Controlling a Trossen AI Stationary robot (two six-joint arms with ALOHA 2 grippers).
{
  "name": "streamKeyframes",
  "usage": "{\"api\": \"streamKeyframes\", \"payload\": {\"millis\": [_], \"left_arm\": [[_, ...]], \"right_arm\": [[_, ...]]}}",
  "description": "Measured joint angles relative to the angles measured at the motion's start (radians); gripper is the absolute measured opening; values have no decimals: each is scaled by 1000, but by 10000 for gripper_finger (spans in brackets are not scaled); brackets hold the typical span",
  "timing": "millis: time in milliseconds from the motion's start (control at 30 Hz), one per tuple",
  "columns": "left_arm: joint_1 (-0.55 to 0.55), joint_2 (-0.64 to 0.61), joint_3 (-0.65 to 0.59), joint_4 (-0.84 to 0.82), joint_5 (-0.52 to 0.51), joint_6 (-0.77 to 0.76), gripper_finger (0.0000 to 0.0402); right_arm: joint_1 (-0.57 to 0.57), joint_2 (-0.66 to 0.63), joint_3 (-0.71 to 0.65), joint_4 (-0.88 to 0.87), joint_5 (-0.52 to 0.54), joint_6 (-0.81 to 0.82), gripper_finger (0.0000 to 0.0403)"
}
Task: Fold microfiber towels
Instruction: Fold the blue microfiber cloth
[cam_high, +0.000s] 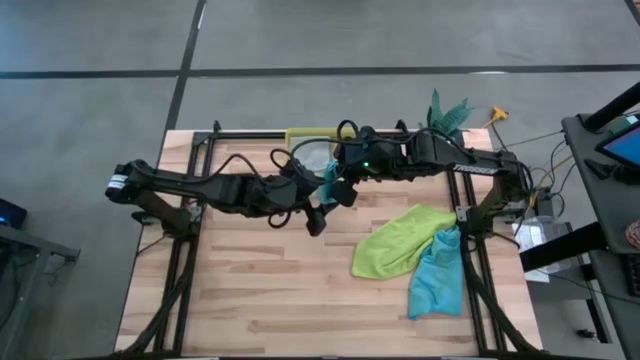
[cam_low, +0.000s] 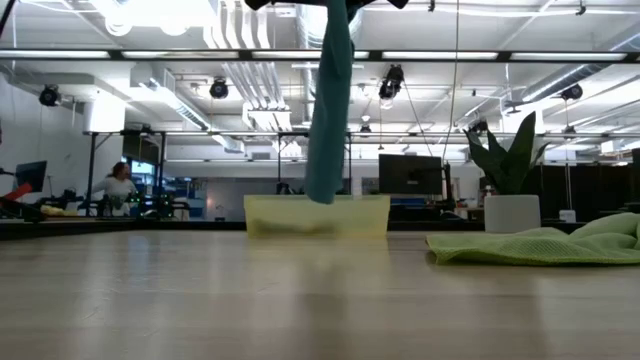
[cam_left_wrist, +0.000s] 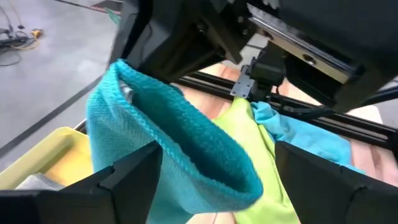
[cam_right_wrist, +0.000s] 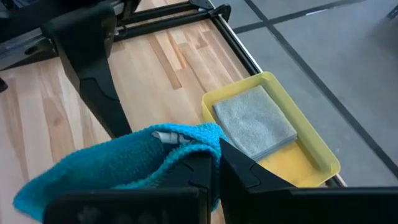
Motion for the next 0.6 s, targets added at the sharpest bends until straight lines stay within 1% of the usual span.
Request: {"api": "streamKeyframes", "payload": {"millis": [233, 367, 600], "left_arm": [[0, 5, -1, -5, -20, 0, 281], [0, 6, 0, -31, -59, 0, 280], [2, 6, 0, -45, -60, -1, 280]], "right_arm": [[0, 0, 5, 0, 2, 0, 9], [0, 0, 5, 0, 3, 0, 9], [0, 0, 5, 0, 2, 0, 9]]}}
